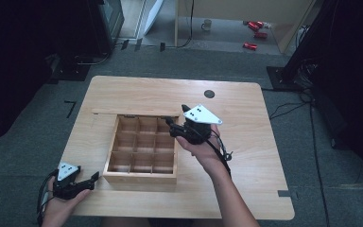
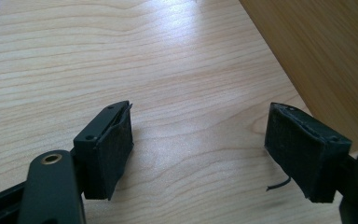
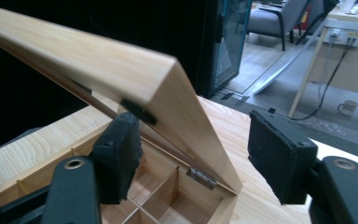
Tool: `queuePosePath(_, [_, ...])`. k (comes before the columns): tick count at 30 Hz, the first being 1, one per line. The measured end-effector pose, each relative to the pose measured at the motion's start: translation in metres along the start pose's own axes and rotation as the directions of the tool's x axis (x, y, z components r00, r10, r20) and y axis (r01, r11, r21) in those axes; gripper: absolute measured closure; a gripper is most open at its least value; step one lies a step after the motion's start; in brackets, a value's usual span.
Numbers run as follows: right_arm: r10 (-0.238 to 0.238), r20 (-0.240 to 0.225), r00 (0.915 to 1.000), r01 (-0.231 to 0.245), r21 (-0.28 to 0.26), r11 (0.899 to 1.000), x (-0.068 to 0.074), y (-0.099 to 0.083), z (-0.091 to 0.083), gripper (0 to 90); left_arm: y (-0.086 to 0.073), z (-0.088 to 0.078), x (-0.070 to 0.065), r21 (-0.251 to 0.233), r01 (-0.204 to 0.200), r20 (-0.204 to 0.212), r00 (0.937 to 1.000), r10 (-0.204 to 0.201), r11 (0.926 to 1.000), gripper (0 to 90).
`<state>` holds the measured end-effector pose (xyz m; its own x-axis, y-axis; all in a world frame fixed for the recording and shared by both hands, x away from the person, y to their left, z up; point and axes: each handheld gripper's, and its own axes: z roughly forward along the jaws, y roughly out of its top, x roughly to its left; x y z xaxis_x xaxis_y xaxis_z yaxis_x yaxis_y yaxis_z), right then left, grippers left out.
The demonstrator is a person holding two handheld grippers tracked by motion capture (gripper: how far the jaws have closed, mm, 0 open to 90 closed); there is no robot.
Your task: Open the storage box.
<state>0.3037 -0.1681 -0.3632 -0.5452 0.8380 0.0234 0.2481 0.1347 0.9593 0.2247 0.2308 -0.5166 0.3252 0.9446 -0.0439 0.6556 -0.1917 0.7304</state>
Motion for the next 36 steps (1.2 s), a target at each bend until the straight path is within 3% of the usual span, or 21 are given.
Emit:
queuePosePath(6, [-0.017,-0.038,0.9991,0.017,-0.002,1.0,-0.008,-0.002,0.012,40.9,0.0,0.0,0.0,-0.003,0.006,0.002,1.0,-0.006,1.0,24.0])
queuePosePath(16, [0.013,-0.038,0.9992,-0.012,0.012,1.0,-0.016,-0.013,0.034,45.9,0.0,0.0,0.001,-0.002,0.008,0.005,1.0,-0.008,1.0,24.1])
queuePosePath(22, [0.047,-0.067,0.9966,-0.047,0.006,0.999,-0.026,-0.014,0.042,46.8,0.0,0.0,0.001,-0.002,0.012,0.008,0.9999,-0.012,0.9999,24.1])
queuePosePath(36, [0.076,-0.04,0.9963,-0.075,0.024,0.997,-0.038,-0.02,0.069,47.7,0.001,0.0,0.002,-0.003,0.015,0.011,0.9998,-0.015,0.9999,24.1])
